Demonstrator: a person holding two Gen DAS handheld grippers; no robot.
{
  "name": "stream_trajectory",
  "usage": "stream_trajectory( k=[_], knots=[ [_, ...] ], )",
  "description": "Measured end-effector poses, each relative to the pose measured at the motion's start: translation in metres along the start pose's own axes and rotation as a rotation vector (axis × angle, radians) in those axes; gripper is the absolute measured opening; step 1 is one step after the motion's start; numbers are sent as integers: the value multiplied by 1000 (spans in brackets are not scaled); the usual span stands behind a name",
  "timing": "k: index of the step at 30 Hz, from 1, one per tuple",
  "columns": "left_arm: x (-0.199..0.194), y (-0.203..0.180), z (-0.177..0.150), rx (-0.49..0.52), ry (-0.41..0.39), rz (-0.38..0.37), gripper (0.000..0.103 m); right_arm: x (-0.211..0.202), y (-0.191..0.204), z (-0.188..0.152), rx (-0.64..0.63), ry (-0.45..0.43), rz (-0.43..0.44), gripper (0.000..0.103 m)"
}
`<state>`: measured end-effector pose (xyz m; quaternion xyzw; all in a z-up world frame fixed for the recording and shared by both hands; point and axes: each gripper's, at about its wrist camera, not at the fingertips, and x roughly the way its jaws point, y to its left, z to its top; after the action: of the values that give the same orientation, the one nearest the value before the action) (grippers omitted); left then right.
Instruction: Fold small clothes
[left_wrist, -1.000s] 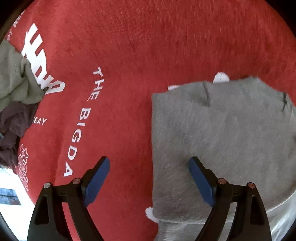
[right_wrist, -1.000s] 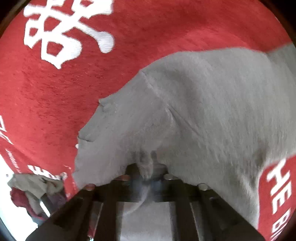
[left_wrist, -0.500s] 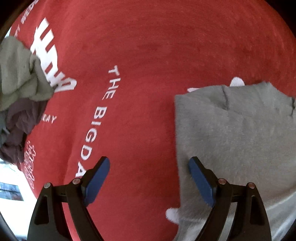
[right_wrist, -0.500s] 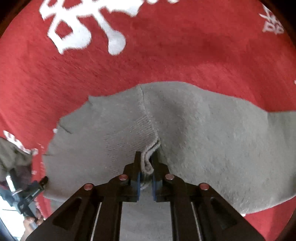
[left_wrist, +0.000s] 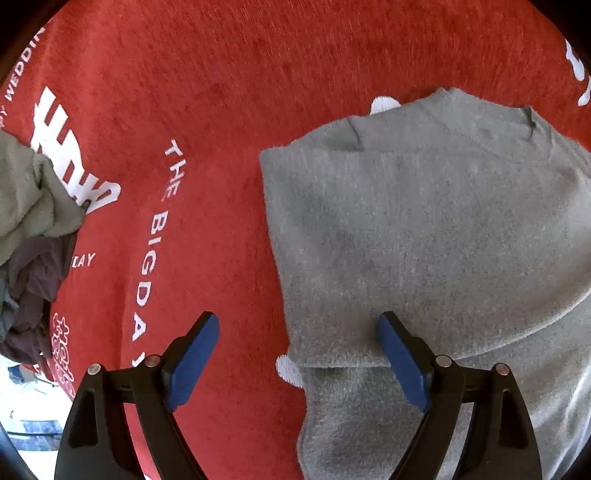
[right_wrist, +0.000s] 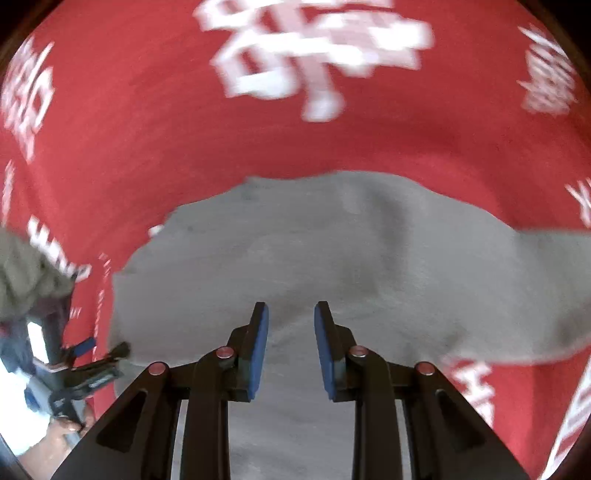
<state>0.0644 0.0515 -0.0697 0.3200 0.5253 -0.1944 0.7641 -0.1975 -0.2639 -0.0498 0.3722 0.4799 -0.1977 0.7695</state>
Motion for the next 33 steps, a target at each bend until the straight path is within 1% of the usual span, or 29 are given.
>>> stream_trajectory(
  k=[2, 5, 6, 7, 9, 13, 18, 19, 21, 23, 25, 28, 30, 32, 33],
  knots=[
    [-2, 0, 0, 5, 4, 6, 88, 20, 13, 1, -24, 35, -2, 28],
    [-8, 0, -2, 4, 19, -3, 88, 46, 10, -13, -19, 151, -60, 27],
    [-12, 0, -3, 5, 19, -6, 88, 40, 7, -19, -15, 123, -37, 27],
    [-17, -2, -5, 11, 19, -15, 88, 33, 4, -24, -14, 118, -35, 28],
    [-25, -7, -9, 19, 25, -33, 88, 26, -7, -36, 3, 165, -65, 29],
    [-44, -32, -15, 59, 34, -81, 88, -1, -44, -62, 137, 168, 21, 29],
    [-63, -82, -17, 132, 42, -142, 88, -38, -101, -88, 352, 119, 70, 30],
    [-66, -94, -16, 146, 43, -158, 88, -49, -115, -94, 384, 107, 69, 31],
    [-73, -119, -13, 161, 47, -190, 88, -60, -141, -102, 464, 80, 58, 36],
    [-79, -139, -12, 177, 43, -216, 88, -71, -166, -109, 542, 54, 57, 38],
    [-86, -166, -9, 202, 36, -240, 88, -82, -193, -116, 625, 16, 59, 38],
    [-93, -208, -2, 231, 29, -272, 88, -100, -232, -122, 730, -65, 49, 39],
    [-97, -228, 3, 242, 22, -283, 88, -113, -261, -124, 785, -125, 35, 44],
    [-101, -250, 10, 252, 9, -293, 88, -123, -288, -124, 838, -195, 42, 47],
    [-104, -261, 13, 256, 0, -295, 88, -122, -296, -124, 860, -215, 51, 47]
  ],
)
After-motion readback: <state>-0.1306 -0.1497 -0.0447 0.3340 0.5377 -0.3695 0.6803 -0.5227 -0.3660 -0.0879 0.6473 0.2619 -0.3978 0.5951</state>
